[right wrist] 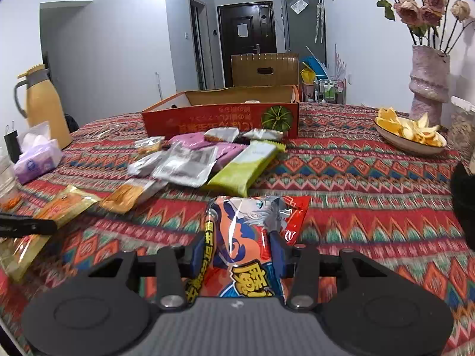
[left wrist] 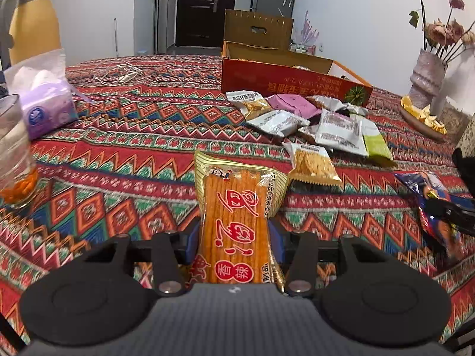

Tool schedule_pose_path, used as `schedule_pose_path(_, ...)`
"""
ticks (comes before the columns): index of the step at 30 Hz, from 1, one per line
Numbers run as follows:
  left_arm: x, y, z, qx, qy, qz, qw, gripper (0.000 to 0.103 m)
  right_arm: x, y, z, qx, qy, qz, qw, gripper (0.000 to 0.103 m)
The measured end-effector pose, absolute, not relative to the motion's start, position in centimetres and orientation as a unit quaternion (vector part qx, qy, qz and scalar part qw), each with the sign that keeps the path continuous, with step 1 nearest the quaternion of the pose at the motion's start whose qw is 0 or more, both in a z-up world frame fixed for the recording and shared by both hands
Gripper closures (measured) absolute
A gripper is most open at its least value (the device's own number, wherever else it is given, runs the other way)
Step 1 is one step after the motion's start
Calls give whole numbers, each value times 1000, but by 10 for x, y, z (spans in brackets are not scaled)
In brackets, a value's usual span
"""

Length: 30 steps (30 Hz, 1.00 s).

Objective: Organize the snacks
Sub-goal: 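Carry the stick-snack pack and chip bag with both tools over the box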

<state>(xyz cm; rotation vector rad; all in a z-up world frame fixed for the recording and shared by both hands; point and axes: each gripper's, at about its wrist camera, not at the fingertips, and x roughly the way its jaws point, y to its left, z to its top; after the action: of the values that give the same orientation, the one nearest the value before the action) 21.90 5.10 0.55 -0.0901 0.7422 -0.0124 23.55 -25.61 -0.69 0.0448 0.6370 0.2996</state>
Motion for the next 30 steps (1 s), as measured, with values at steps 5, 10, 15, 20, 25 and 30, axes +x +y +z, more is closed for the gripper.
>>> schedule_pose_path(5, 200, 45, 15, -54, 347, -14, 936, 56, 210, -255, -3, 15, 319, 162, 934, 58)
schedule_pose_path(10, 188, 33, 18, -50, 340, -21, 939, 56, 205, -251, -13, 14, 311, 155, 937, 34)
schedule_pose_path(15, 178, 28, 20, -47, 339, -18, 939, 56, 213, -247, -16, 21, 305, 146, 941, 53)
schedule_pose_path(20, 168, 26, 25, -49, 328, -22, 943, 56, 204, -251, -12, 26, 306, 150, 940, 57)
schedule_pose_path(25, 173, 26, 33, -57, 327, -27, 943, 56, 196, -258, -3, 33, 296, 146, 943, 57)
schedule_pose_path(30, 205, 27, 56, -72, 309, -48, 947, 56, 214, -268, 17, 23, 276, 146, 950, 57)
